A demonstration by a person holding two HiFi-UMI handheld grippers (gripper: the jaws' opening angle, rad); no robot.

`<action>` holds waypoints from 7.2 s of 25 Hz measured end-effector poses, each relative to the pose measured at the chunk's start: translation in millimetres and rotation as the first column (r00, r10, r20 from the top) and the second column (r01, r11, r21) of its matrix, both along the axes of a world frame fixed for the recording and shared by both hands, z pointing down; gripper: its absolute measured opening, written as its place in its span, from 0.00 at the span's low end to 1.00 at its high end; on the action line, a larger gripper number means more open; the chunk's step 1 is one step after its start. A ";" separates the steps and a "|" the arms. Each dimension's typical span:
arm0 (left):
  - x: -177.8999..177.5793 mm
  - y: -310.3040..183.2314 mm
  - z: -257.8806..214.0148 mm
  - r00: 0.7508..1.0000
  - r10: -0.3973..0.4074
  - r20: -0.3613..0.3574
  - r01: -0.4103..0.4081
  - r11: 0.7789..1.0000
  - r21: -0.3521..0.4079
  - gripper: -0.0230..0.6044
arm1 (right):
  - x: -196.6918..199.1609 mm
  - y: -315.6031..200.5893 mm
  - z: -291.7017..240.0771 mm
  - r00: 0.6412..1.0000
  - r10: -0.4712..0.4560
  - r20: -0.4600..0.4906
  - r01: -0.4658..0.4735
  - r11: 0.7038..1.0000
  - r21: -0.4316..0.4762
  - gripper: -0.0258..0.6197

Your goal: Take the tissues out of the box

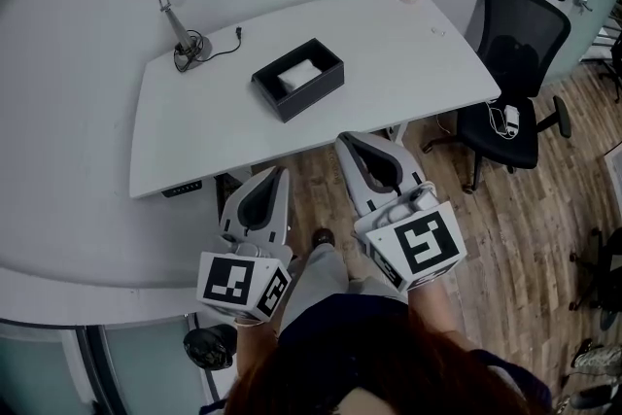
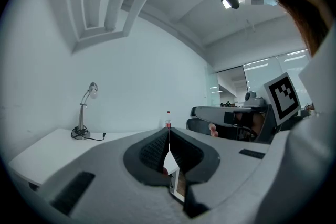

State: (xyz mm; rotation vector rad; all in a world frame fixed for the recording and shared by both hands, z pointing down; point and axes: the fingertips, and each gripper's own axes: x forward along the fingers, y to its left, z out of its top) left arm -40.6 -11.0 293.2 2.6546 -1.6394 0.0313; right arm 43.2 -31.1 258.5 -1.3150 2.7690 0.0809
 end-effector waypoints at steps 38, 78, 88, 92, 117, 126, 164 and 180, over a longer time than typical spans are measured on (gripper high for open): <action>-49.9 -135.8 14.7 0.998 0.015 -0.055 -0.017 0.999 -0.044 0.07 | -62.0 -136.1 28.6 0.986 -0.027 -0.162 0.013 0.996 -0.087 0.09; -100.4 -245.9 43.4 0.987 0.054 -0.154 -0.071 0.992 -0.106 0.07 | -113.6 -242.9 99.0 0.901 -0.068 -0.429 -0.041 0.970 -0.241 0.33; -107.3 -268.3 58.9 0.985 0.056 -0.165 -0.082 0.985 -0.151 0.07 | -115.0 -267.6 133.3 0.860 -0.099 -0.500 -0.081 0.942 -0.326 0.38; -109.6 -275.9 64.3 0.985 0.054 -0.166 -0.082 0.982 -0.168 0.07 | -115.8 -275.0 146.0 0.848 -0.124 -0.516 -0.086 0.927 -0.364 0.39; -116.9 -294.6 89.5 0.979 0.055 -0.198 -0.101 0.968 -0.231 0.07 | -119.6 -294.3 210.6 0.688 -0.279 -0.670 -0.227 0.794 -0.564 0.46; -120.7 -298.6 96.2 0.977 0.049 -0.207 -0.100 0.964 -0.247 0.07 | -116.4 -296.0 226.7 0.618 -0.309 -0.723 -0.296 0.760 -0.578 0.47; -109.7 -265.9 75.7 0.986 -0.008 -0.169 -0.029 0.976 -0.215 0.07 | -105.3 -290.6 188.9 0.642 -0.253 -0.724 -0.235 0.834 -0.500 0.35; -95.6 -223.1 56.9 0.990 -0.024 -0.138 0.000 0.985 -0.174 0.07 | -102.3 -272.8 135.1 0.769 -0.106 -0.631 -0.157 0.925 -0.347 0.35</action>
